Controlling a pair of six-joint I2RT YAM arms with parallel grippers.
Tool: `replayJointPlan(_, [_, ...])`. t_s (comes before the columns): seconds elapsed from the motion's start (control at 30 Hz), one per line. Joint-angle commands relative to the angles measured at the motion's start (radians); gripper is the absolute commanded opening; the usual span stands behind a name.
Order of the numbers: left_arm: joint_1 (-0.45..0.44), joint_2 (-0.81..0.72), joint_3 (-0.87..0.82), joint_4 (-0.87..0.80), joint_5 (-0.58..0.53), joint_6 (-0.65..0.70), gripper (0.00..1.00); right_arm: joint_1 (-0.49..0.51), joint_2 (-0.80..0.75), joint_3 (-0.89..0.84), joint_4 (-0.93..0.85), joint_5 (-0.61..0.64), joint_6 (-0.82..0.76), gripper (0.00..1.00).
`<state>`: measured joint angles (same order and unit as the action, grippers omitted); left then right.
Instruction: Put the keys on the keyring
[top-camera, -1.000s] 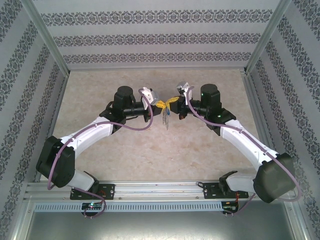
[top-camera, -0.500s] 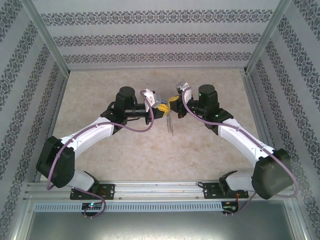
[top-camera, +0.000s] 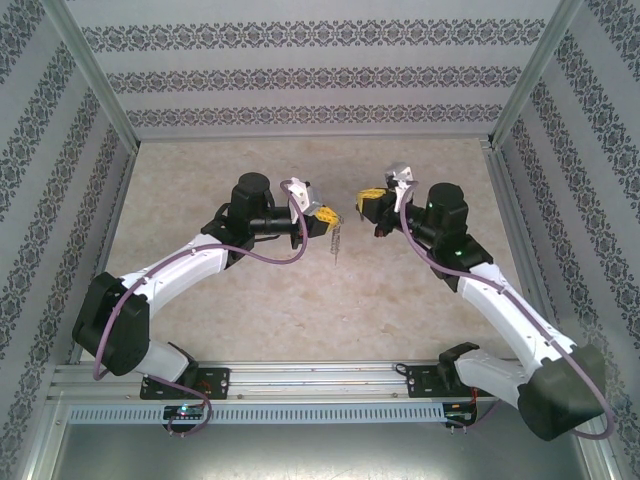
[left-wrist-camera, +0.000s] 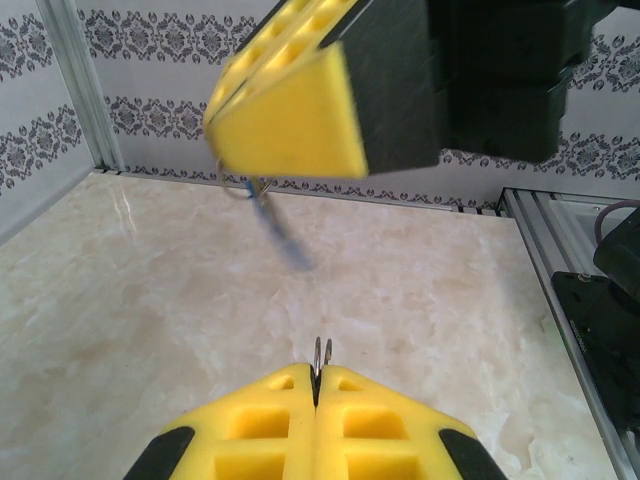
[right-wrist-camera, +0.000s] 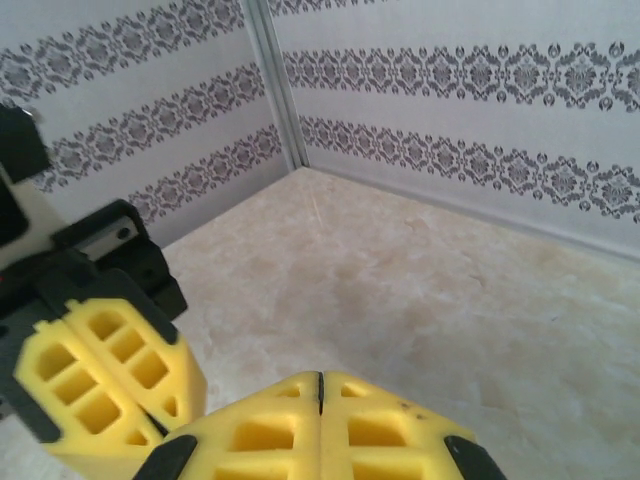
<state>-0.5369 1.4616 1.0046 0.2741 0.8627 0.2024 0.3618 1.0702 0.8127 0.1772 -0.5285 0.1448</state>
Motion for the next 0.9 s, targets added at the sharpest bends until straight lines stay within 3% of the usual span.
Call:
replayJointPlan(0.0, [-0.012, -0.007, 0.039, 0.040, 0.011, 0.018, 0.00, -0.004, -0.019, -0.015, 0.024, -0.081, 0.010, 0.00])
replayJointPlan(0.23, [-0.011, -0.005, 0.047, 0.035, 0.013, 0.022, 0.00, 0.019, 0.000, -0.001, -0.009, -0.171, -0.005, 0.00])
replayJointPlan(0.87, [-0.011, 0.000, 0.051, 0.031, 0.012, 0.025, 0.00, 0.065, 0.030, 0.021, -0.035, -0.165, -0.036, 0.00])
